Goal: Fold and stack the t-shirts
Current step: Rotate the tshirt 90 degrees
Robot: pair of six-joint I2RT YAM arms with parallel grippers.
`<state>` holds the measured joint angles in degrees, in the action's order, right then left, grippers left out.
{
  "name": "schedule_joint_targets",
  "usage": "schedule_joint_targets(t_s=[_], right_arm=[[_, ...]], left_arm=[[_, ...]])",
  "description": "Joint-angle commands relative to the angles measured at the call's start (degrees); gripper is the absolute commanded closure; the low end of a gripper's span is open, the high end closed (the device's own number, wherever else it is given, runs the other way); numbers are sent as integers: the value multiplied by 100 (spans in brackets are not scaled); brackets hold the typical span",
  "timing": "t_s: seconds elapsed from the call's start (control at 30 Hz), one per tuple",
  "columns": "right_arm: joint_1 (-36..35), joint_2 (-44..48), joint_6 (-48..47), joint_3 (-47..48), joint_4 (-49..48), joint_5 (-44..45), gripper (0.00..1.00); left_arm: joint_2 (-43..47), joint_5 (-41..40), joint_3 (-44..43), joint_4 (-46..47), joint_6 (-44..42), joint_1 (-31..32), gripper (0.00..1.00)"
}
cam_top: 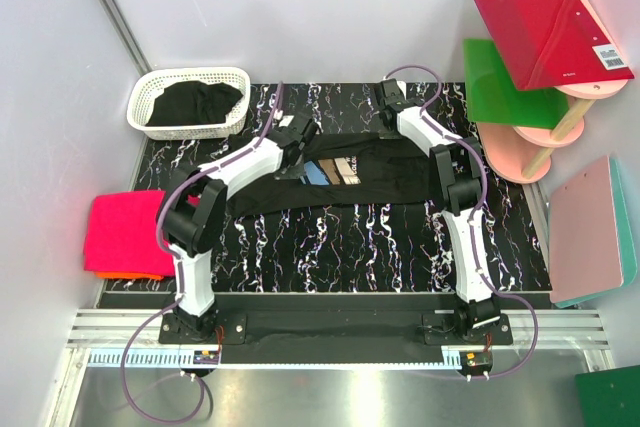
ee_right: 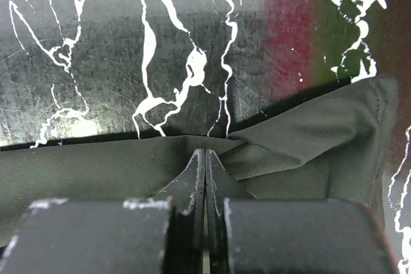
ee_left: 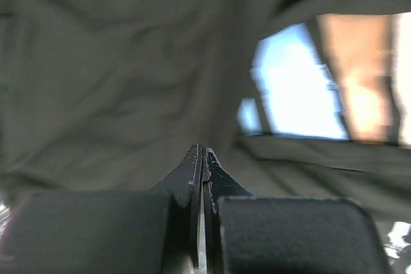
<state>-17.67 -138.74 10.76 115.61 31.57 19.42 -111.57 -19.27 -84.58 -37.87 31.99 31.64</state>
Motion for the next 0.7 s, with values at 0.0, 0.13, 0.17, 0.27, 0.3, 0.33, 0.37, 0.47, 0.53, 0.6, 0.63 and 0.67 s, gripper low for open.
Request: schedule_joint_targets(t_s=[0.0, 0.13, 0.17, 0.27, 0.3, 0.33, 0.37, 0.47, 0.53, 0.6, 0.63, 0.67], right_arm=[[-26, 145, 198, 146, 147, -298, 100], [-26, 84, 216, 155, 183, -360, 100], [-26, 66, 233, 146, 200, -369, 100], [-26, 66, 321, 67, 270, -377, 100], [-26, 75, 338, 6, 305, -360, 100], [-17, 92, 417, -38, 314, -308, 100], [-26, 145, 444, -91, 323, -212, 100], [-26, 224, 479, -258, 384, -176, 100], [-26, 224, 575, -276, 586, -175, 100], [-26, 215, 681, -285, 858, -175, 100], [-26, 224, 786, -302, 938, -167, 100], [-26, 242, 856, -329, 1025, -158, 100]], left_arm=[[478, -1008, 117, -537, -8, -35, 100], [487, -1194, 284, -757, 27, -131, 100], [374, -1141, 266, -809, 1, -166, 100], [49, -1001, 179, -1003, -61, -272, 100], [-31, -939, 152, -1038, -87, -307, 100], [-110, -886, 126, -1108, -105, -342, 100], [-259, -816, 108, -1144, -114, -369, 100], [-531, -737, 29, -1240, -202, -422, 100], [-681, -719, -146, -1424, -246, -457, 100], [-936, -754, -418, -1644, -289, -474, 100], [-1015, -780, -524, -1697, -281, -483, 100], [-1164, -798, -629, -1767, -298, -483, 100]])
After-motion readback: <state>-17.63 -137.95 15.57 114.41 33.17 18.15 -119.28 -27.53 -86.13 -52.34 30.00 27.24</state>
